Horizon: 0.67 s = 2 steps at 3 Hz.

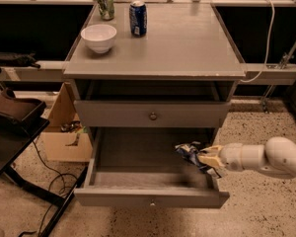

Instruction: Place blue chip bag into middle drawer

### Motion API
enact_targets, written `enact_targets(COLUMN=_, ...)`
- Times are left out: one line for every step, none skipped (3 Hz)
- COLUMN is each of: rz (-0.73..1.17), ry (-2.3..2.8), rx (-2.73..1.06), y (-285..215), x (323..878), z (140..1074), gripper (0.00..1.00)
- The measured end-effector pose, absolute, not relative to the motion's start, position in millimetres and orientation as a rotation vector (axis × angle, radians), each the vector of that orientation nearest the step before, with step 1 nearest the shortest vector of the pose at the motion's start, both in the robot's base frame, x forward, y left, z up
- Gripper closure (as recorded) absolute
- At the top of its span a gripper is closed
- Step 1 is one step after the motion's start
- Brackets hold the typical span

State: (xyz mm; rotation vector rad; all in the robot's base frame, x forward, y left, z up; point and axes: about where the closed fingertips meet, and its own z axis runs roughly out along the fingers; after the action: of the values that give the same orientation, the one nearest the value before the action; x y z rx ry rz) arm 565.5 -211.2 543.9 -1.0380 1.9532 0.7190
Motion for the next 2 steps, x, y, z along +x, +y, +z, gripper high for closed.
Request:
enact_targets(rz=0.810, ry=1.967, rx=-1.017, y=-184.9, x=572.9, z=498.6, gripper=1.00)
enact_targets(rz=0.827, ry=1.970, rx=-1.013, y=-180.4, x=571.9, z=490.6, gripper=0.82)
